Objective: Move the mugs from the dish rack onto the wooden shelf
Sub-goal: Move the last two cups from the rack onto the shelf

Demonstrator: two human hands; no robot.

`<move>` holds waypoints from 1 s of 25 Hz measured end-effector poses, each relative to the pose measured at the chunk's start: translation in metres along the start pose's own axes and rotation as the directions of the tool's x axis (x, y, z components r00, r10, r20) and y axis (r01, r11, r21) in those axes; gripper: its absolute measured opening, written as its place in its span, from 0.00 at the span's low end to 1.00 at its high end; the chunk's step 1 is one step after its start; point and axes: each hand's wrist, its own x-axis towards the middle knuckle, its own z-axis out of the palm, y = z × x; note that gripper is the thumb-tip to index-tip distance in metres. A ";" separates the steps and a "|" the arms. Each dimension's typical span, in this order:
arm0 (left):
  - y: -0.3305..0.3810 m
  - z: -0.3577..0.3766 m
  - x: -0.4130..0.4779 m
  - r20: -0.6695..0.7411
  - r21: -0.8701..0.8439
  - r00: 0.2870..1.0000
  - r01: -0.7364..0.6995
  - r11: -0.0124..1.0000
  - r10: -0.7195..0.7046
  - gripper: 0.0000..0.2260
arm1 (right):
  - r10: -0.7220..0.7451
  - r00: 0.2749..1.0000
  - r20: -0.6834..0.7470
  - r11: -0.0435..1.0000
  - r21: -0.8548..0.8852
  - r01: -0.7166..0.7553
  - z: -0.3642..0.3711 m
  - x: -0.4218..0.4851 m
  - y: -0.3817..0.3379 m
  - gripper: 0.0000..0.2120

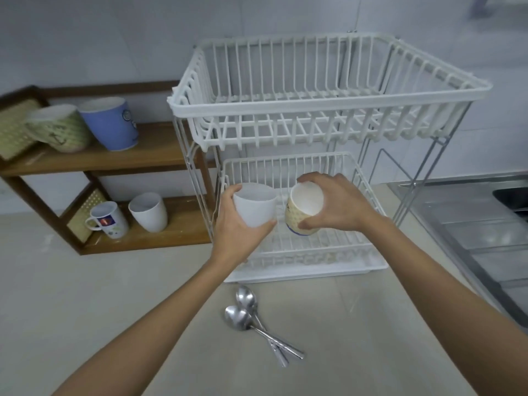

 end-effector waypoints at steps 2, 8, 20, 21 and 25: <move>0.001 -0.027 -0.012 -0.010 -0.054 1.000 -0.003 0.999 0.003 0.38 | -0.014 1.000 0.009 0.997 -0.080 0.014 -0.013 -0.012 -0.029 0.43; -0.033 -0.129 -0.049 0.063 -0.085 0.996 -0.061 0.994 0.066 0.39 | -0.029 0.999 0.028 0.999 -0.028 0.030 -0.022 -0.057 -0.131 0.42; -0.117 -0.252 0.022 -0.136 -0.030 0.980 0.145 0.989 -0.148 0.32 | -0.007 0.977 -0.215 1.000 -0.004 0.006 0.028 0.045 -0.334 0.45; -0.121 -0.251 0.028 -0.123 -0.019 0.978 0.165 0.986 -0.166 0.33 | 0.019 0.971 -0.239 0.998 -0.055 -0.033 0.028 0.067 -0.341 0.45; -0.135 -0.242 0.046 -0.045 0.026 0.979 0.201 0.979 -0.200 0.38 | 0.156 0.969 -0.190 0.956 -0.217 -0.196 0.021 0.149 -0.347 0.45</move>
